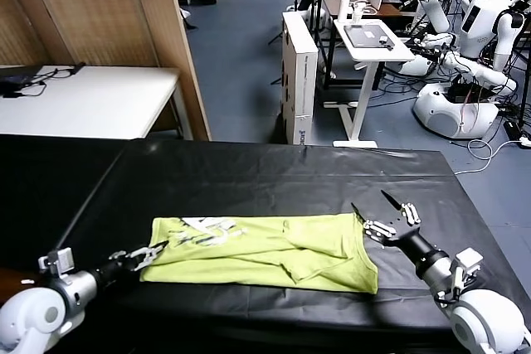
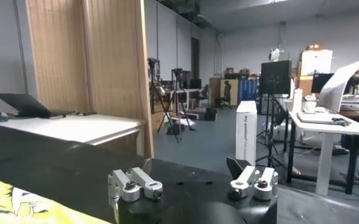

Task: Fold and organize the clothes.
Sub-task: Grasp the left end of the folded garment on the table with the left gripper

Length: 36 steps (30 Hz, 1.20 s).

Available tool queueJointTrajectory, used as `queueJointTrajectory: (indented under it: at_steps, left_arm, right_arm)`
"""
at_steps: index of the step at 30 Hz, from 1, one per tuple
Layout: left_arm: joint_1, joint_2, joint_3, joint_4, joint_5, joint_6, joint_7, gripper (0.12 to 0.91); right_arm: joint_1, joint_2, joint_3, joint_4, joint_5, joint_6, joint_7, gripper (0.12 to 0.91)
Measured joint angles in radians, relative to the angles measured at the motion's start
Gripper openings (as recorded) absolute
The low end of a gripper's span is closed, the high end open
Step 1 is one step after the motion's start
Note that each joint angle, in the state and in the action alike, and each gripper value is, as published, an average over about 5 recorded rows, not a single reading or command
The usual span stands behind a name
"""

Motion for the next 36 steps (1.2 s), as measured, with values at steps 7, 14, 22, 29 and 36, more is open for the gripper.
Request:
queueJointTrajectory:
  at_steps: [7,14,22,29,36]
  left_arm:
    - [0.001,0.001,0.005,-0.007,-0.015,0.002,0.012,0.907]
    - [-0.019,-0.013,0.028,0.007,-0.015,0.002,0.013,0.907]
    - [-0.03,-0.018,0.044,0.011,-0.014,0.002,0.012,0.907]
    - [-0.031,-0.023,0.045,0.015,-0.01,0.002,0.008,0.719]
    - [-0.023,-0.026,0.045,0.008,0.01,0.006,0.007,0.276]
  right_arm:
    - [0.009,0.008,-0.01,0.0,-0.006,-0.002,0.001,0.907]
    - [0.002,0.014,-0.011,0.006,-0.014,-0.003,0.0,0.907]
    - [0.0,0.02,-0.013,0.007,-0.025,-0.003,0.001,0.907]
    - [0.004,0.026,-0.017,0.007,-0.031,-0.003,0.003,0.907]
    - [0.011,0.03,-0.02,0.005,-0.031,-0.004,0.004,0.907]
